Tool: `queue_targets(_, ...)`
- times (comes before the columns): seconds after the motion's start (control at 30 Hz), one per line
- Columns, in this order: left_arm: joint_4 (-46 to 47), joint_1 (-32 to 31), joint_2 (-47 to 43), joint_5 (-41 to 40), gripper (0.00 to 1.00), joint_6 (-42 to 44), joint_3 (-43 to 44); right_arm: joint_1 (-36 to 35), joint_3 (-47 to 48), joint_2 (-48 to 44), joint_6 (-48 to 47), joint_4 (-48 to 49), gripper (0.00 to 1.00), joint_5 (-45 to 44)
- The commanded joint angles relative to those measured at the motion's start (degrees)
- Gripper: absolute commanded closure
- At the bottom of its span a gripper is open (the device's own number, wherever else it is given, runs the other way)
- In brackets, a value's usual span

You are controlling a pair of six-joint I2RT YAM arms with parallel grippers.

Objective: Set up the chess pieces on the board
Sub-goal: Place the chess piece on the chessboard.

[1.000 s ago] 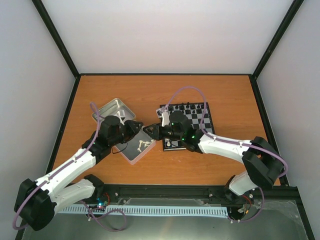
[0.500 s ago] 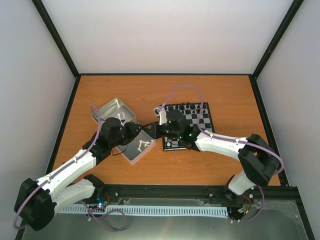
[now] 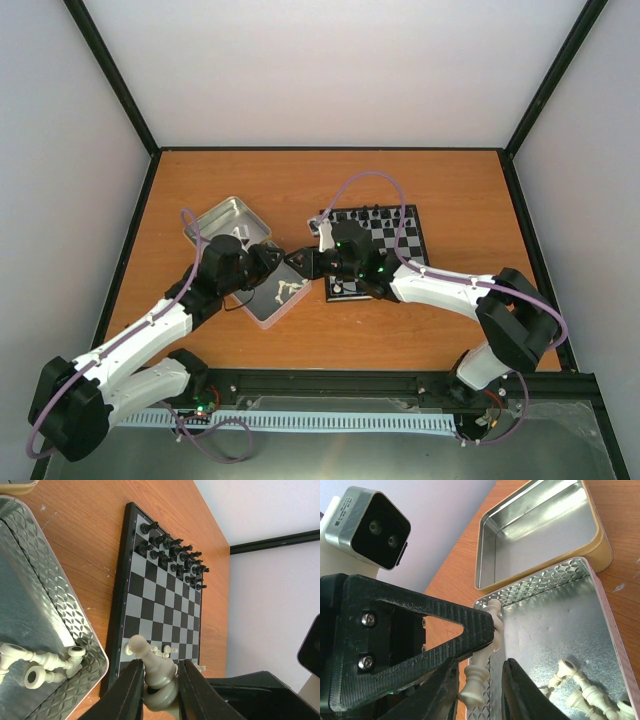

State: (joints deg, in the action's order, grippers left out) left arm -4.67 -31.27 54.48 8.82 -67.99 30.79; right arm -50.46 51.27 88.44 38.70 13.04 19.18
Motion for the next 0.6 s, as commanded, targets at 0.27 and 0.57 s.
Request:
queue_targets(0.27, -1.1, 0.2, -1.5, -2.5, 0.69, 4.8, 2.0, -0.4, 2.6, -0.3, 2.3, -3.7, 0.97, 2.7)
queue_targets(0.57, -4.4, 0.2, -1.7, -5.4, 0.64, 17.2, 2.2, -0.1, 4.9, -2.0, 1.0, -11.9, 0.97, 4.8)
